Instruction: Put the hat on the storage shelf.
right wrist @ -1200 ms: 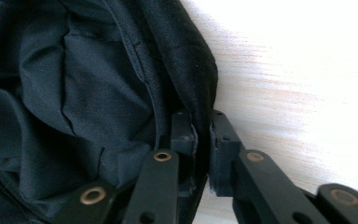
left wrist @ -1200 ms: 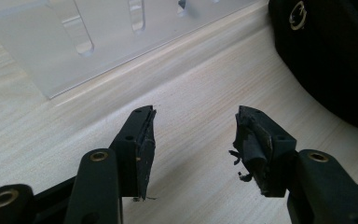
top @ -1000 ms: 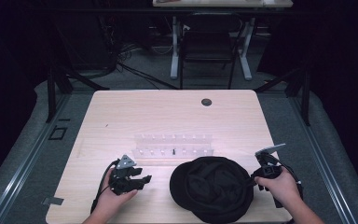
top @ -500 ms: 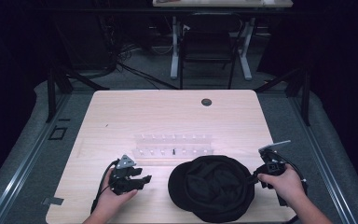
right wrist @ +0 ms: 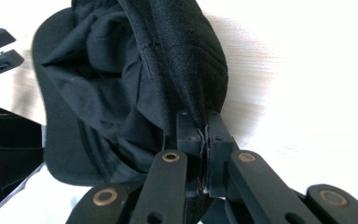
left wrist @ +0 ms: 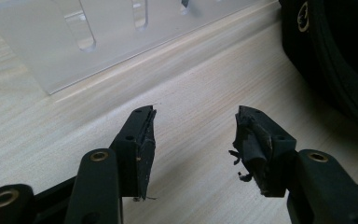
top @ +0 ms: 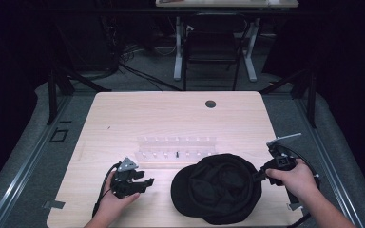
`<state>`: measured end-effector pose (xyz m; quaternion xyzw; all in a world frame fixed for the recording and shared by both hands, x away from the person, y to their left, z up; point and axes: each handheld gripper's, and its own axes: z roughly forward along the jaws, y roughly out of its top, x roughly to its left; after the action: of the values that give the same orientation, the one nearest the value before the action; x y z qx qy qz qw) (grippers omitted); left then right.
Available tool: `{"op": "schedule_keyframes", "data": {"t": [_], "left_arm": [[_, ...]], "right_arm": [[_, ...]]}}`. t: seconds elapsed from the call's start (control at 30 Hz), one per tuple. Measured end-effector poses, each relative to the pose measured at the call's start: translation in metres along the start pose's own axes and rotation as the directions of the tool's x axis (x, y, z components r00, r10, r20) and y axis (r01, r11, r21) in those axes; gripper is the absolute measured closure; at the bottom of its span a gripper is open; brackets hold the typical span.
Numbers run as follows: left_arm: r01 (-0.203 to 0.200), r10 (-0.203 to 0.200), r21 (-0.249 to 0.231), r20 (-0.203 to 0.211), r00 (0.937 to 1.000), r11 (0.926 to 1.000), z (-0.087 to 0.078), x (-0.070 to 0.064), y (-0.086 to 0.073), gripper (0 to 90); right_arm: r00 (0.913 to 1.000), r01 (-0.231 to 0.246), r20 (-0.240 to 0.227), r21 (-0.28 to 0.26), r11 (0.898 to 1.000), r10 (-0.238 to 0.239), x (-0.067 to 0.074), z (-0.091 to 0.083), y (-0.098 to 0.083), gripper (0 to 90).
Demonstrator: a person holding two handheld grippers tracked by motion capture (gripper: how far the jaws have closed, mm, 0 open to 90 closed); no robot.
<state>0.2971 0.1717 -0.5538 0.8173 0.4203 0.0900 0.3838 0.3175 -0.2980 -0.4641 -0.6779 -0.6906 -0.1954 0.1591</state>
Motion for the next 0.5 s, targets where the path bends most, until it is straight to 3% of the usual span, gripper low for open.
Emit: {"op": "schedule_keyframes", "data": {"t": [0.07,0.2,0.23,0.37,0.5], "left_arm": [[0.000,0.000,0.000,0.000,1.0000,1.0000,0.000,0.000,0.000,47.4],[0.005,-0.005,-0.001,-0.001,1.0000,1.0000,0.000,0.000,0.000,47.4],[0.000,0.000,-0.006,-0.020,0.9998,1.0000,0.001,0.000,0.000,47.4],[0.002,-0.002,-0.005,-0.018,0.9998,1.0000,0.001,0.000,-0.001,47.3],[0.002,-0.002,-0.002,-0.003,1.0000,1.0000,0.001,0.000,0.000,47.3]], "right_arm": [[0.9998,0.017,0.004,0.027,1.000,-0.017,0.001,-0.003,0.001,87.6],[0.9989,-0.017,-0.044,0.018,1.000,0.018,0.008,-0.010,0.002,87.6],[0.9983,-0.002,-0.058,0.038,0.999,0.004,0.009,-0.013,0.003,87.6],[0.9939,-0.026,-0.106,0.026,0.999,0.029,0.014,-0.018,0.003,87.6],[0.9922,-0.014,-0.123,0.030,0.999,0.017,0.021,-0.024,0.004,87.6]]}}
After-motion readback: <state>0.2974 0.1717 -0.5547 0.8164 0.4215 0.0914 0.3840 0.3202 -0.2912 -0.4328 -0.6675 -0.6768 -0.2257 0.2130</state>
